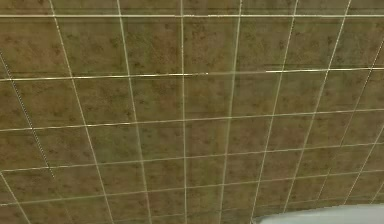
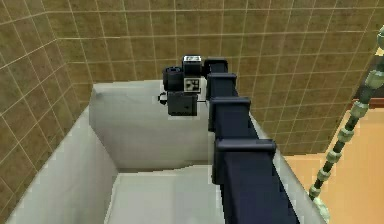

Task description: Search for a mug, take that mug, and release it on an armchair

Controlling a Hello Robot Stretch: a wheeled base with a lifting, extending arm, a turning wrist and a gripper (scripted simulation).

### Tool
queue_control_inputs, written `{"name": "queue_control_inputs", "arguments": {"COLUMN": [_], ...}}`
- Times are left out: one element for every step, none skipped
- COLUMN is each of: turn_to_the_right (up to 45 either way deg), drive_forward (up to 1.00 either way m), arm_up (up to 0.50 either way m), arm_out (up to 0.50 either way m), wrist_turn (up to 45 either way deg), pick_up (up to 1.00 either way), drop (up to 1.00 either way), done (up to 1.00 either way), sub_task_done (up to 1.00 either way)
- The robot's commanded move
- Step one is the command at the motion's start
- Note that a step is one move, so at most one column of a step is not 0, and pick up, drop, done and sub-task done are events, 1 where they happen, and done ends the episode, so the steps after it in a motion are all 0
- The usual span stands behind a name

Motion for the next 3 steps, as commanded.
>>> {"name": "queue_control_inputs", "arguments": {"turn_to_the_right": [0.0,0.0,0.0], "drive_forward": [0.0,0.0,0.0], "arm_up": [-0.3,-0.32,0.0], "arm_out": [0.0,0.0,0.0], "wrist_turn": [0.0,0.0,0.0], "pick_up": [0.0,0.0,0.0], "drop": [0.0,0.0,1.0], "done": [0.0,0.0,0.0], "sub_task_done": [0.0,0.0,0.0]}}
